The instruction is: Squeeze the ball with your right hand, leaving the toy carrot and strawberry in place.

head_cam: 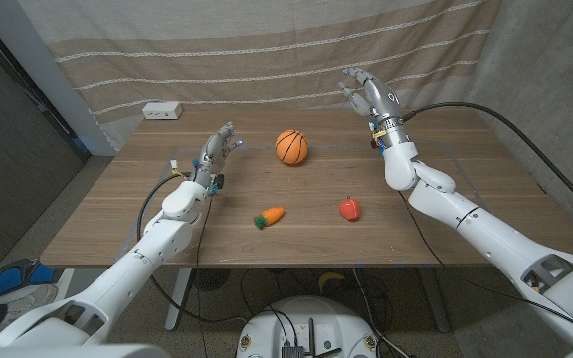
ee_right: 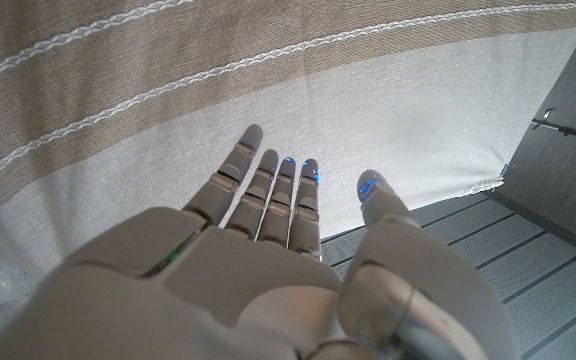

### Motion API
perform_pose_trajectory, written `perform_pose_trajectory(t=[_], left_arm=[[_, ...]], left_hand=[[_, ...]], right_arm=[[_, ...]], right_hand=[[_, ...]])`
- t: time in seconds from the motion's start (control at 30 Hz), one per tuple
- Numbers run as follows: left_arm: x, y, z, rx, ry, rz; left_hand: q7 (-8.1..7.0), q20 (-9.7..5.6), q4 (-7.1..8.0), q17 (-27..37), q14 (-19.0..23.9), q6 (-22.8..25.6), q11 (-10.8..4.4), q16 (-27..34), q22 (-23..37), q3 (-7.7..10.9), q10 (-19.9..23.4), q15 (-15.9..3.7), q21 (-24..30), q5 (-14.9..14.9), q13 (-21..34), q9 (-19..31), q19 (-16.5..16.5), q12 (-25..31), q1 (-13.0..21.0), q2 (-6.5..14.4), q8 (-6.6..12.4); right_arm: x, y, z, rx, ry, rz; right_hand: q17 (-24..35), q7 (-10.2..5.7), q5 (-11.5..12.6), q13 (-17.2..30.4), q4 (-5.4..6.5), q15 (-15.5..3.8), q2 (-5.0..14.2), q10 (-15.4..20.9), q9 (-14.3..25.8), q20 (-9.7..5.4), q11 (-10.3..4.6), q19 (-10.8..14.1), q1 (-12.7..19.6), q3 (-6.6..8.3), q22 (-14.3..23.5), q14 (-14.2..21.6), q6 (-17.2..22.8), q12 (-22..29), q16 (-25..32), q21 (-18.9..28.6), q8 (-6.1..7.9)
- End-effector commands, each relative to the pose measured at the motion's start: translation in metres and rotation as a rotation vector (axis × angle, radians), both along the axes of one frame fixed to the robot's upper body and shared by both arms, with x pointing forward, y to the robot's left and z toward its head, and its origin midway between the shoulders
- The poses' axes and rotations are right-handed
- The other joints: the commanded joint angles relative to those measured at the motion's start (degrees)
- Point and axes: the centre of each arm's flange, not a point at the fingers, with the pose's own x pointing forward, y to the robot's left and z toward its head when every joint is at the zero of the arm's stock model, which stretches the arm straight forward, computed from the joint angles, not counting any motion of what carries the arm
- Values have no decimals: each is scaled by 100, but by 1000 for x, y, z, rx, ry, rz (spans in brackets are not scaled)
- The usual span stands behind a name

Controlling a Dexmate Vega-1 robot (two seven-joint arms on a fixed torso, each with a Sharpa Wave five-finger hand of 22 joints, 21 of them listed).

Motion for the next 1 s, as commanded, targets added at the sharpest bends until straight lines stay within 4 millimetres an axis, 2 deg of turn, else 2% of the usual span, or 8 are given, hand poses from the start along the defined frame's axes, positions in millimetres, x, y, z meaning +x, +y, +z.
perform_pose_trajectory(t=[0.03, 1.0], left_arm=[[0, 1, -2, -5, 4, 5], [-1, -2, -4, -7, 8, 10]], left_hand=[[-9, 7, -40, 9, 10, 35, 31, 24, 20, 19, -16, 0, -36, 0, 16, 34, 33, 41, -50, 68, 18], [-13, 10, -66, 10, 10, 39, 34, 22, 21, 19, -16, -4, -88, 0, 16, 35, 50, 39, -74, 72, 13]], right_arm=[[6, 14, 4, -37, 14, 40], [20, 40, 6, -143, 67, 98]], right_hand=[[24, -25, 42, -1, -27, -227, -9, 48, 19, 21, -3, 35, 5, -3, 30, 73, 41, 13, 50, -17, 0], [37, -58, 60, 4, -45, -241, -11, 57, 24, 10, -5, 36, 43, 0, 32, 46, 54, -2, 67, -36, -25]])
